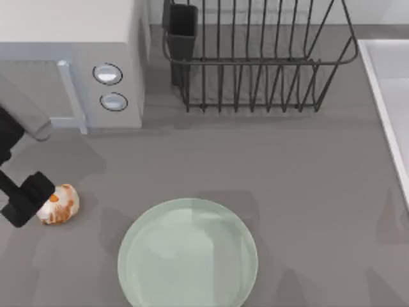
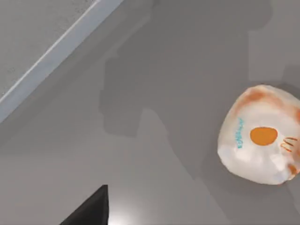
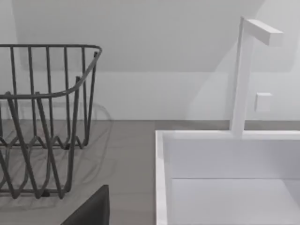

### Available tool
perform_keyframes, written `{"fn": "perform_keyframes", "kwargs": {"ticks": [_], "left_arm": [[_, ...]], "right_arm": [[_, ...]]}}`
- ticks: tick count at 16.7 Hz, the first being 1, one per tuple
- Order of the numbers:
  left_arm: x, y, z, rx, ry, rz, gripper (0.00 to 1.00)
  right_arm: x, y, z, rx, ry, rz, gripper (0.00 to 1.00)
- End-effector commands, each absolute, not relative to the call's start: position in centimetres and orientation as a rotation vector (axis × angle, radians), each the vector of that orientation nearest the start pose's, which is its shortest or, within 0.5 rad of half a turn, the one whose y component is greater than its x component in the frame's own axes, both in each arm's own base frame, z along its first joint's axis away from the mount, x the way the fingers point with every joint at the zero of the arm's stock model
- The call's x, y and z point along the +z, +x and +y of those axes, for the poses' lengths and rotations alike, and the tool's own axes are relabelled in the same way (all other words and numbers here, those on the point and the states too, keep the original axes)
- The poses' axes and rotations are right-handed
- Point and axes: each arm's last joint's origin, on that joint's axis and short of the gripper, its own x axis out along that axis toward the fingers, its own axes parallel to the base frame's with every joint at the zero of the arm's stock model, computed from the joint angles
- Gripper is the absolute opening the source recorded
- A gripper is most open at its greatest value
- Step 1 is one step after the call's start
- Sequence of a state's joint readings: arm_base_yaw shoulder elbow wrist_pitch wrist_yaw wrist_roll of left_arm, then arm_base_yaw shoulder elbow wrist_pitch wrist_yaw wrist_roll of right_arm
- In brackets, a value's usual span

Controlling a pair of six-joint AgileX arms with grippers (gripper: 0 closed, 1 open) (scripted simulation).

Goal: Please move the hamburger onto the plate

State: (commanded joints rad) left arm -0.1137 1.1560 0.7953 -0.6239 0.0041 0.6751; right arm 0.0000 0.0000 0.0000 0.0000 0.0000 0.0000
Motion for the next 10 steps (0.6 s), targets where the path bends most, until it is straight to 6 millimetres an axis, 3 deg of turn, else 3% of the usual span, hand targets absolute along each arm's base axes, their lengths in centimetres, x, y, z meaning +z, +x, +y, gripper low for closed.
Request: {"fn": "perform_keyframes", "kwargs": {"ticks": [5,10], "left_arm": [[19.5,29.5,-3.9,-0.722,0.837,1.229,1.0],[17.2,32.2,-4.5,-0.893,0.896,1.37,1.0]], "right_arm": [[16.0,10.6,-0.1,0.0,0.0,0.0,1.0],[16.0,10.6,-0.1,0.0,0.0,0.0,1.0]]}}
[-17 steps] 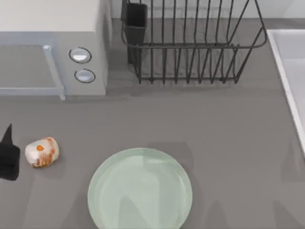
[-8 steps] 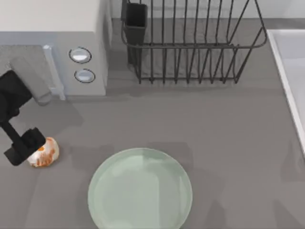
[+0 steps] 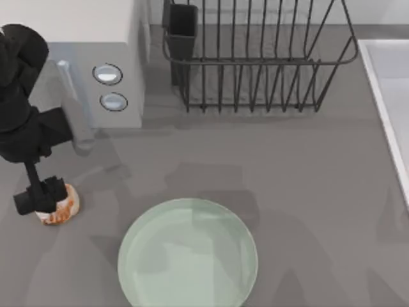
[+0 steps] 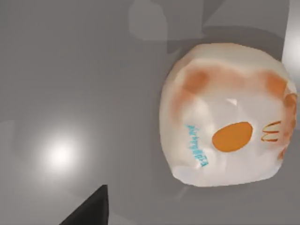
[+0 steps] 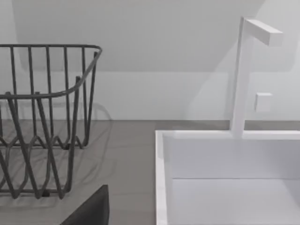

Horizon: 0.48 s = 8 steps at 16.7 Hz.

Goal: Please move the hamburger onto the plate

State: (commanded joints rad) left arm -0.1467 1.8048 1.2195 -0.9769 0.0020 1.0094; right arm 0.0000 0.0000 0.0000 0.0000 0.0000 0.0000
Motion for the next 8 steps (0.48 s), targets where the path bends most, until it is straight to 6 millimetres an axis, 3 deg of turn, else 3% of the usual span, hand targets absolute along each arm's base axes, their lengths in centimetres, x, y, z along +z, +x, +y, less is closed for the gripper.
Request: {"fn": "perform_keyframes", "kwargs": {"ticks": [6,8], "left_arm": [[17.09,32.27,-4.46,-0.896,0.895,1.376,1.0],[16.2,32.11,-5.23,-0.9,0.9,1.374,1.0]], "right_arm": [[16.0,10.57,-0.12,0.0,0.0,0.0,1.0],[16.0,10.57,-0.12,0.0,0.0,0.0,1.0]]}}
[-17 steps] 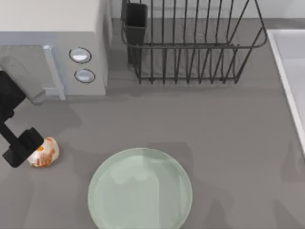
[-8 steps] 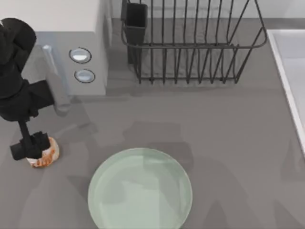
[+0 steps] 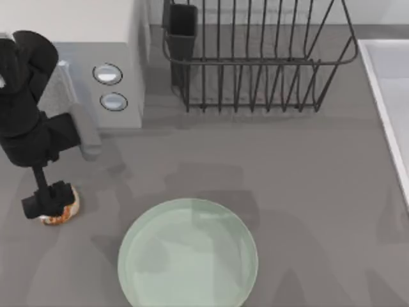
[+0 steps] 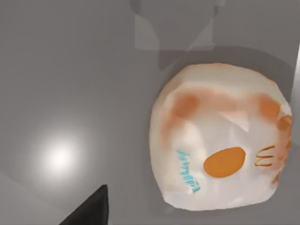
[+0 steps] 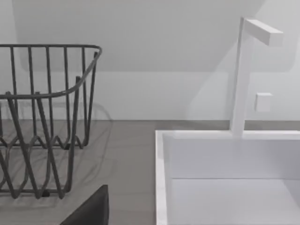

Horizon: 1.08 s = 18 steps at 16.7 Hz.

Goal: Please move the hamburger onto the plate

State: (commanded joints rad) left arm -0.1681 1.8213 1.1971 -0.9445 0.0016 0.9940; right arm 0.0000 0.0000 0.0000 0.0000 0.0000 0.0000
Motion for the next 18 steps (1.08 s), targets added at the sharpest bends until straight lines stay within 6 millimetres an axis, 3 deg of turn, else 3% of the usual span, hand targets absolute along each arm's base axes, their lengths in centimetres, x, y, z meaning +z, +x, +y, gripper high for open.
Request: {"fn": "perform_keyframes", "kwargs": {"ticks": [4,8,14,18], "left_arm": [[12.8,31.6,-6.2,-0.9,0.897,1.38,1.0],[9.9,31.8,-5.3,-0.903,0.899,1.379,1.0],[9.2,32.3,-4.6,-0.901,0.898,1.375,1.0],[9.2,32.3,-4.6,-0.901,0.898,1.375,0.7]], "right_arm": [[16.0,10.6,-0.1,0.0,0.0,0.0,1.0],[16.0,10.6,-0.1,0.0,0.0,0.0,1.0],[16.0,10.6,-0.1,0.0,0.0,0.0,1.0],[16.0,10.6,-0.1,0.0,0.0,0.0,1.0]]}}
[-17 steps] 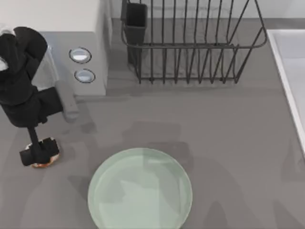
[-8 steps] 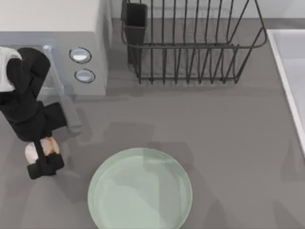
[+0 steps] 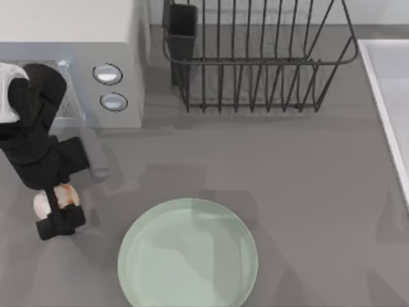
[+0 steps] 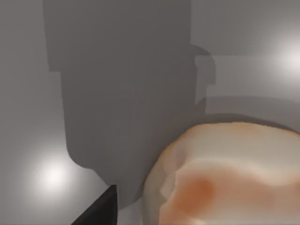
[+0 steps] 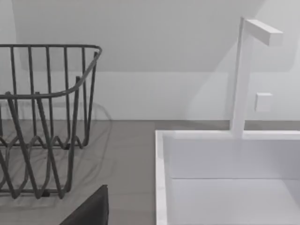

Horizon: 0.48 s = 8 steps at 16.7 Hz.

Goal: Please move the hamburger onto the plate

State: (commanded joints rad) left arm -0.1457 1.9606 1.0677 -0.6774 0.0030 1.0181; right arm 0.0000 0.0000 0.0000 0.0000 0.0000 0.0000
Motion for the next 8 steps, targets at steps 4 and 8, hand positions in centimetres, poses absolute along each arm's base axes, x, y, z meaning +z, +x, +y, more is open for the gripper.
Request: {"fn": "perform_keyframes", "kwargs": {"ticks": [4,8], "left_arm": [[9.15,32.32,-4.57,-0.901,0.898,1.375,0.4],[9.15,32.32,-4.57,-0.901,0.898,1.375,0.1]], "right_arm": [[16.0,10.57,-0.12,0.0,0.0,0.0,1.0],[16.0,10.57,-0.12,0.0,0.0,0.0,1.0]]}}
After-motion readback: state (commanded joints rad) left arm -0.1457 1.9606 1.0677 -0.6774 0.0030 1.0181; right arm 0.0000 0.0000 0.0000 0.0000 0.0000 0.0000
